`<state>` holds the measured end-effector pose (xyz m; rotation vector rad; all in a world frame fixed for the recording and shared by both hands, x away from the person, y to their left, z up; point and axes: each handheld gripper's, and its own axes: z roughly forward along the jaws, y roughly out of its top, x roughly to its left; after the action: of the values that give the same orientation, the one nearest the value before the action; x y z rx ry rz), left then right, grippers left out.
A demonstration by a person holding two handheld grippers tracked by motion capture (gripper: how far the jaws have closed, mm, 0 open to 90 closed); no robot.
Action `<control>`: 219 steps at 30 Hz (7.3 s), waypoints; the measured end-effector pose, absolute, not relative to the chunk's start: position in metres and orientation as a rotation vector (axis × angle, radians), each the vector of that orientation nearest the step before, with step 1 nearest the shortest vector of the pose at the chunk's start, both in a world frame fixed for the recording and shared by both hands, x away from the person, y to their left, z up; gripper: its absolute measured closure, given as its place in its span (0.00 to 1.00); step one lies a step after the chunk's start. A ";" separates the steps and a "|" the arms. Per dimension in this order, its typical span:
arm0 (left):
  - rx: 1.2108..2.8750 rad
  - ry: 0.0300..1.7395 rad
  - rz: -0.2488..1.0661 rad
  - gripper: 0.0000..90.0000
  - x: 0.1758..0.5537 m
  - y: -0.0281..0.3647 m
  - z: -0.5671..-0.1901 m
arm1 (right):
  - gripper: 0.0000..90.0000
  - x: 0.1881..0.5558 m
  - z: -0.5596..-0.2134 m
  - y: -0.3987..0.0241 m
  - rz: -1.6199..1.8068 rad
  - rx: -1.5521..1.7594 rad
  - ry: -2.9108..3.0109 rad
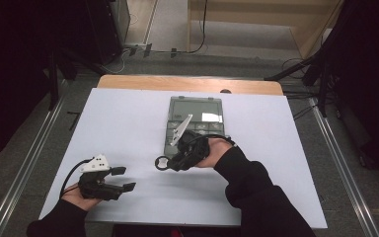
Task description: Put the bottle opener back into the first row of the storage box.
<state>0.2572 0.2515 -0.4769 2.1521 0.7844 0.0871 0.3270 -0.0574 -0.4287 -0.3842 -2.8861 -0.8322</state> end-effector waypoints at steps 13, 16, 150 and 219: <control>2.158 0.780 0.080 0.32 0.257 0.251 -0.477 | 0.73 0.337 -0.418 -0.076 -0.841 -0.446 -2.902; 2.158 0.780 0.082 0.32 0.257 0.251 -0.477 | 0.73 0.340 -0.417 -0.081 -0.842 -0.466 -2.903; 2.170 0.788 0.077 0.32 0.260 0.252 -0.479 | 0.23 0.298 -0.446 -0.149 -0.995 -1.141 -2.884; 2.179 0.774 0.086 0.32 0.257 0.250 -0.478 | 0.23 0.219 -0.492 -0.258 -1.044 -1.348 -2.779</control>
<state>0.2572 0.2502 -0.4783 2.1793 0.7742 0.0857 0.2193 -0.2576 -0.4919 -1.3480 -2.7789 -1.0441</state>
